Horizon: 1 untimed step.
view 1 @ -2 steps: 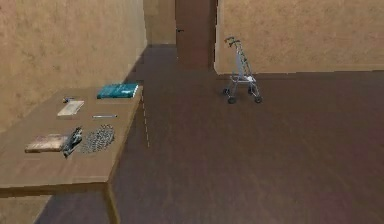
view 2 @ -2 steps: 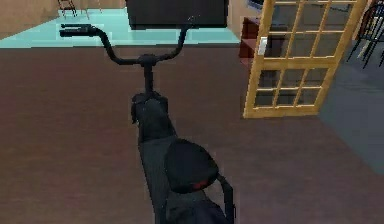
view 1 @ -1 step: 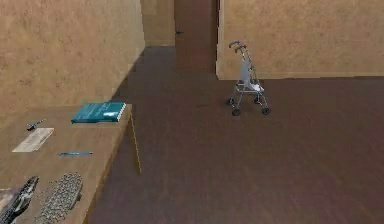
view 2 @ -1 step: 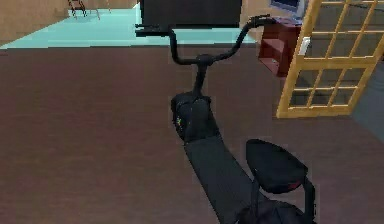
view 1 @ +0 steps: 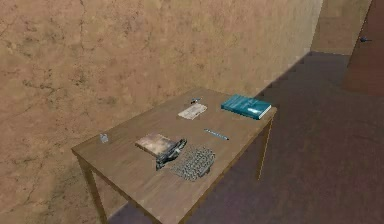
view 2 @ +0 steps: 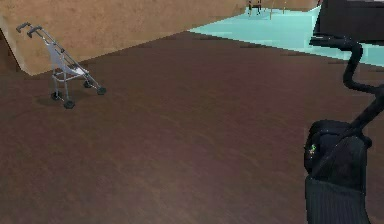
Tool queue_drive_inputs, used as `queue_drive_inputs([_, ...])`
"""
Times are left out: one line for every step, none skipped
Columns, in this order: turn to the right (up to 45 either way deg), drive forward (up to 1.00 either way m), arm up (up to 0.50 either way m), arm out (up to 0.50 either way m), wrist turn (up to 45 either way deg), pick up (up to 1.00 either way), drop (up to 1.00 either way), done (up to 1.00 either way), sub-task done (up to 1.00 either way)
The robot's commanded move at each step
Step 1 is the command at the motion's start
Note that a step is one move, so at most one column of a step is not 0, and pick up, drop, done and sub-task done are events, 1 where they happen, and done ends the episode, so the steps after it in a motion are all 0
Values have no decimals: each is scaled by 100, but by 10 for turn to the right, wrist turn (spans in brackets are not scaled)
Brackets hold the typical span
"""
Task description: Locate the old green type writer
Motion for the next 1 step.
queue_drive_inputs([0,0,0,0,0,0,0,100,0])
